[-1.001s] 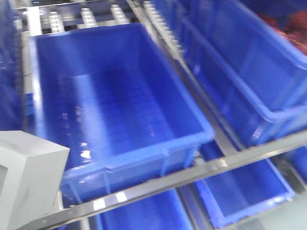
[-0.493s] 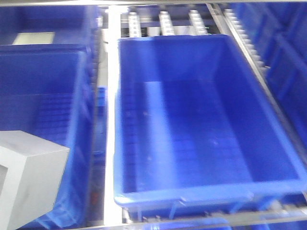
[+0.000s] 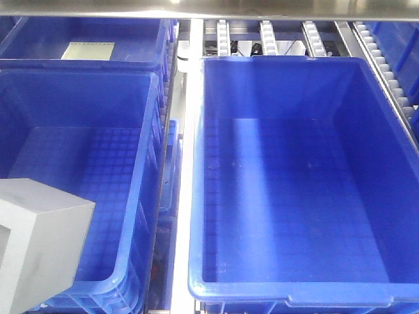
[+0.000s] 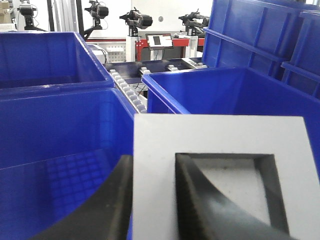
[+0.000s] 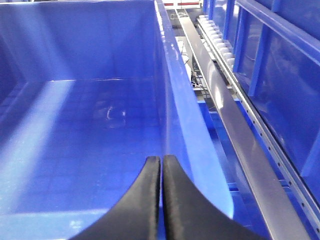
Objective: Sort gray base to blue bin
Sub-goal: 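Turn and stop in front of the open blue bins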
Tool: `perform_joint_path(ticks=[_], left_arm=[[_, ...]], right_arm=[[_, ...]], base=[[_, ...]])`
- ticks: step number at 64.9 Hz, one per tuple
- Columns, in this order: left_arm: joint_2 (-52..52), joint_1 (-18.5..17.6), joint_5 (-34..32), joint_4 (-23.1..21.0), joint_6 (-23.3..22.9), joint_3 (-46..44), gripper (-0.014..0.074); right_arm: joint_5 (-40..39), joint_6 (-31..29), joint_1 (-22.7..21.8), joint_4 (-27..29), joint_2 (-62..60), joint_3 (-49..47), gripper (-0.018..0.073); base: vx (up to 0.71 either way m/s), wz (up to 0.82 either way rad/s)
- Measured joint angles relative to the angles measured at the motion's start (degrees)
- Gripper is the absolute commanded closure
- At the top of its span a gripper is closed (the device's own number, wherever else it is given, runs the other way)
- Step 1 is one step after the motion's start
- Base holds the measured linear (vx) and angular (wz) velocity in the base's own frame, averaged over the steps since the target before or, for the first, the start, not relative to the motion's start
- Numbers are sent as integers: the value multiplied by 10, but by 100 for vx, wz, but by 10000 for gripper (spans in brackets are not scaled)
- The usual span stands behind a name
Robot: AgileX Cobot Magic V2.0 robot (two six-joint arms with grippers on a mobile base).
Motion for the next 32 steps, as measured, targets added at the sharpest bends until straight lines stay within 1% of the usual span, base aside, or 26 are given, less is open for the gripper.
perform_joint_path(ticks=[32], left_arm=[[0,0,0,0,0,0,603]], right_arm=[[0,0,0,0,0,0,564]], base=[[0,0]])
